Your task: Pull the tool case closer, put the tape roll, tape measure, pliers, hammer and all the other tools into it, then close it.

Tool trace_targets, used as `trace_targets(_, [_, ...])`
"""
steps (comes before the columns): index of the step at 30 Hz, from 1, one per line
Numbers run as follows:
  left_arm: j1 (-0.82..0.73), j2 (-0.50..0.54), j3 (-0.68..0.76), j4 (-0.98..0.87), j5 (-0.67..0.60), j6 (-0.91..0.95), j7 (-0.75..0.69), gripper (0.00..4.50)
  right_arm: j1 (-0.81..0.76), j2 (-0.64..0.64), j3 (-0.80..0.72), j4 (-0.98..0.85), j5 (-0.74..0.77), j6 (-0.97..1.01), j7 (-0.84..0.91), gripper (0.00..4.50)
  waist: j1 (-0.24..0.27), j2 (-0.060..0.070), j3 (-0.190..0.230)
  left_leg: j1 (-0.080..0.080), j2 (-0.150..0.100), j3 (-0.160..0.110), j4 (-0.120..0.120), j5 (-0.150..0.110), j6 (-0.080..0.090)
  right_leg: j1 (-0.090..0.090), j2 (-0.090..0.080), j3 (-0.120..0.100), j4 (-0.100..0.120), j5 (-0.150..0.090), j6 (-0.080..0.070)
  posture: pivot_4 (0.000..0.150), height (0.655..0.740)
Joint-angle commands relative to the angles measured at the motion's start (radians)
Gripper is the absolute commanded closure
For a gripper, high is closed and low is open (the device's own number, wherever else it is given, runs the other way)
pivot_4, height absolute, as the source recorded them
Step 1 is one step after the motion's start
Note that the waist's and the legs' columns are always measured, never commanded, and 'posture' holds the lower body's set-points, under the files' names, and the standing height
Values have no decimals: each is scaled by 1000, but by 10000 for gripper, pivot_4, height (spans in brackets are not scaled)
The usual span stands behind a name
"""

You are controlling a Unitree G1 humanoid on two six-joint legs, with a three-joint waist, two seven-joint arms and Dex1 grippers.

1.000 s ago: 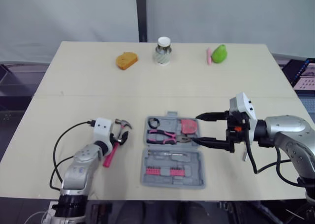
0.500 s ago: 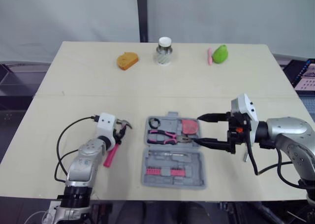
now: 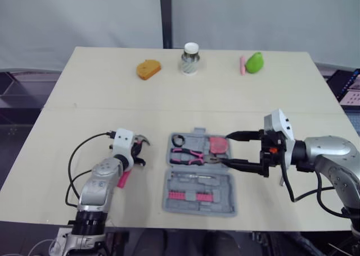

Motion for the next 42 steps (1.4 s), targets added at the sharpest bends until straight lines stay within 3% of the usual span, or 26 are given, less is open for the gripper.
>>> trace_targets(1, [-18,98,-54,-103,-39,35,-157,44380,20,-45,-67,-79,49,1,32,0,-1,0,0,0,0,0,0,0,0,0,0,0,0,0,0,1500,7400])
trace_targets(5, [-111,325,-130,-272,-121,146,-418,44380,77,-119,-100,-108,49,-20,98,0,-4,-5,5,-4,1,0,-1,0,0,-3,1,0,-1,0,0,1500,7400])
trace_targets(8, [-174,428,-200,-347,-163,210,-536,44380,129,-142,-100,-116,14,-54,109,0,-9,-5,5,-4,1,1,-1,0,0,-3,1,1,-2,0,0,1500,7400])
trace_targets(14, [-340,523,-442,-441,-161,312,-696,44380,256,-147,-84,-116,-118,-152,86,0,-21,-6,5,-4,1,1,-3,0,0,-3,1,0,-3,0,0,1500,7400])
trace_targets(22, [-477,446,-680,-427,-85,367,-688,44380,369,-138,-161,-163,-133,-153,55,0,-21,-6,5,-4,1,1,-3,0,0,-3,2,0,-3,0,0,1500,7400])
trace_targets(28, [-561,311,-814,-385,-20,435,-631,44380,428,-142,-226,-169,-138,-154,48,0,-16,-6,6,-5,1,1,-1,0,0,-3,2,0,-3,0,0,1500,7400])
trace_targets(42, [-590,124,-869,-294,-8,504,-554,44380,486,-238,-375,-105,-84,-135,211,0,-18,-6,6,-5,1,1,-1,0,1,-3,1,1,-2,0,0,1500,7400])
